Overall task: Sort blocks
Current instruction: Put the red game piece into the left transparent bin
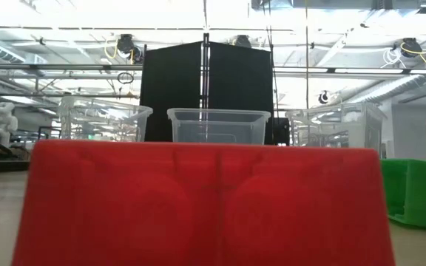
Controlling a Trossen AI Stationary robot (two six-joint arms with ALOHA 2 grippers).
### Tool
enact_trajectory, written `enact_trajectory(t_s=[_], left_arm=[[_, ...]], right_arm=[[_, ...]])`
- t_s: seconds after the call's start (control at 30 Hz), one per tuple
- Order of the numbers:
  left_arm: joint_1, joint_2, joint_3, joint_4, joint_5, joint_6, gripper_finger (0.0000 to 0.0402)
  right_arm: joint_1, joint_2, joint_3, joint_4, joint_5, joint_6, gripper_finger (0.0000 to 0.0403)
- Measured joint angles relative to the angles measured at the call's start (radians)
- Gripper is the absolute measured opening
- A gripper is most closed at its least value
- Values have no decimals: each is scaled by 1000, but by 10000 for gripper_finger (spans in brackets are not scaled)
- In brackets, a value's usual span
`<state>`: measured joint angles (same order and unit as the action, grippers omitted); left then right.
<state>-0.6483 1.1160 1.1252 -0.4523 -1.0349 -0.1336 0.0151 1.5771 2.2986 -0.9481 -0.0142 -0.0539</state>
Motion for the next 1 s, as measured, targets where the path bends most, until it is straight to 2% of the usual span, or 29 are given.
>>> enact_trajectory(t_s=[0.17,0.3,0.67,1.0], left_arm=[[12,-19,0,371,-14,322,139],[25,-16,0,532,3,457,142],[67,28,0,574,71,480,148],[103,38,0,600,105,481,150]], right_arm=[[0,83,0,149,-106,-67,247],[0,161,0,259,-178,-117,267],[16,300,0,429,-278,-174,350],[53,325,0,415,-274,-232,351]])
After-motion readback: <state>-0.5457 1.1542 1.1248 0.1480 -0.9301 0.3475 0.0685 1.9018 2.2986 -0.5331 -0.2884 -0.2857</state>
